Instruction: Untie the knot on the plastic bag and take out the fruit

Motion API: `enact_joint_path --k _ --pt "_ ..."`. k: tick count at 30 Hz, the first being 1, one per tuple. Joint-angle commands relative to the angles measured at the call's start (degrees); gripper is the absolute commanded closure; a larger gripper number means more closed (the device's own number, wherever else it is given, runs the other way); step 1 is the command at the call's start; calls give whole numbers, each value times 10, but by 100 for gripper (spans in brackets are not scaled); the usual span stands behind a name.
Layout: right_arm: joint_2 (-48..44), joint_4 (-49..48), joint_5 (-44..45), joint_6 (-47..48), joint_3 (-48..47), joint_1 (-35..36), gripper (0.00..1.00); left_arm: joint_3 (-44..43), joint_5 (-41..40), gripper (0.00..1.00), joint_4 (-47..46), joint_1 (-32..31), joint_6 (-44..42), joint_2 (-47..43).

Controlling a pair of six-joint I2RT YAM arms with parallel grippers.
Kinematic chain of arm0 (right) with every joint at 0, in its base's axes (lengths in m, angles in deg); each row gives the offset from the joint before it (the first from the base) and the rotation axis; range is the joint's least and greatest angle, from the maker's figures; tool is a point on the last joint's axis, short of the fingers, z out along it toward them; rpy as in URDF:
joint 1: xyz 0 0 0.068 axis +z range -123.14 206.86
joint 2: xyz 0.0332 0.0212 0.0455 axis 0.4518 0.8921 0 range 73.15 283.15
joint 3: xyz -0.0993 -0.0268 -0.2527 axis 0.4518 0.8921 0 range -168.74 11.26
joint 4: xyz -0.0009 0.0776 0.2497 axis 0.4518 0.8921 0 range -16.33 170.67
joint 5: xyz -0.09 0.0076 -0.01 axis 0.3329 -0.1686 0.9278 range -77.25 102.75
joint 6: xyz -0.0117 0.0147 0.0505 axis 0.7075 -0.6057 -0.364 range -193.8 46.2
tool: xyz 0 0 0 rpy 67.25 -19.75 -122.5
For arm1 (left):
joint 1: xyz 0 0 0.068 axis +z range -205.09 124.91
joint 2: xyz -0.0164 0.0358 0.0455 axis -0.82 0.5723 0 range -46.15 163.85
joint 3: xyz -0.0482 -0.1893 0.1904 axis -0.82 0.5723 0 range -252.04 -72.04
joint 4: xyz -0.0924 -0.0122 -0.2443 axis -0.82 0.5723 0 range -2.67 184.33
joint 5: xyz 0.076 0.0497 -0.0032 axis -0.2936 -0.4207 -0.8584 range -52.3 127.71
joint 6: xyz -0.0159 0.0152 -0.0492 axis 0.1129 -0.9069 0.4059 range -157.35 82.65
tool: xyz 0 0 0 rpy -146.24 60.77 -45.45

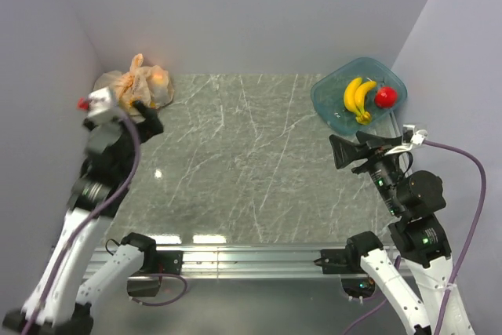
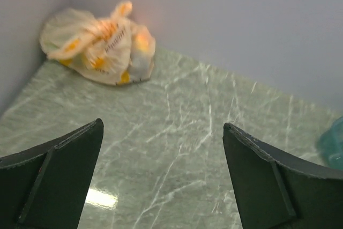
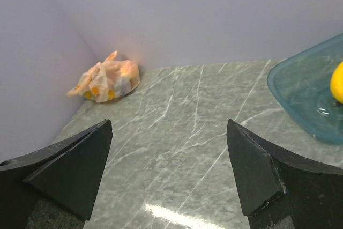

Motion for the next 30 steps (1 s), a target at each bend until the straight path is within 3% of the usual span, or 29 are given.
enact_joint_path --k 1,10,13,25,28,30 --pt "-11 -21 -19 -6 9 5 7 -2 21 1 -95 1 36 128" --pt "-23 -17 -36 -1 24 14 7 -144 81 1 -183 130 83 491" --pt "-33 -21 -46 1 33 13 1 -194 79 1 -209 163 75 572" --pt "-37 -11 -60 27 41 20 1 -430 82 1 -227 241 58 850" --pt "-29 -7 -73 30 39 20 1 -508 93 10 -172 244 59 913" --pt "-25 -6 -74 30 40 20 1 -521 112 31 -161 242 60 922"
